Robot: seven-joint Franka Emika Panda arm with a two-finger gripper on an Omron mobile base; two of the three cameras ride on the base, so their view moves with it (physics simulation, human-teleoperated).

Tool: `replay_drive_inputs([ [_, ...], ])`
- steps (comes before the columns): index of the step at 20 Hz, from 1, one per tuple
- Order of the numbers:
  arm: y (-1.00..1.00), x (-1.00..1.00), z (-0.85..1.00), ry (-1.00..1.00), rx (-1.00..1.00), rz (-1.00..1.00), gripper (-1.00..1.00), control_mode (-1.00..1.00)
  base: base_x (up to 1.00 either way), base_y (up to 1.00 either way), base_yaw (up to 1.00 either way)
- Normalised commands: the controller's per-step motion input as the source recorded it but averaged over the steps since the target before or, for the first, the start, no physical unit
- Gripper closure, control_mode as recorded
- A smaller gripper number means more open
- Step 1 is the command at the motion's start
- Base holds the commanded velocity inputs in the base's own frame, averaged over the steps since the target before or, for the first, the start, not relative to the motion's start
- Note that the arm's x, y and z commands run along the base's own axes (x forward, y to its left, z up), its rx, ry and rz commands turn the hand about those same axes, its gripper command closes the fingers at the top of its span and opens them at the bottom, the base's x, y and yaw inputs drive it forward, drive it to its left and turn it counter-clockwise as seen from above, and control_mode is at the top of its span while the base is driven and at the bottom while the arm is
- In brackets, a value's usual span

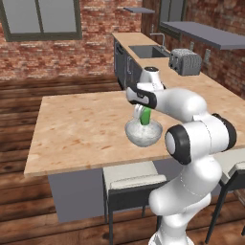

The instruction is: Place the cup inside the bowl on the dining table and move the bowl to any counter.

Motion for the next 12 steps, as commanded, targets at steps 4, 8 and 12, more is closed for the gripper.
replay_drive_inputs([
  [4, -0.03, 0.0, -0.25, 0.0, 0.02, 0.07, 1.0, -1.0, 0.0, 0.0, 0.0],
  [8, 0.0, 0.0, -0.24, 0.0, 0.02, 0.08, 1.0, -1.0, 0.0, 0.0, 0.0],
  [12, 0.0, 0.0, -0.11, 0.0, 0.0, 0.08, 1.0, -1.0, 0.0, 0.0, 0.0],
])
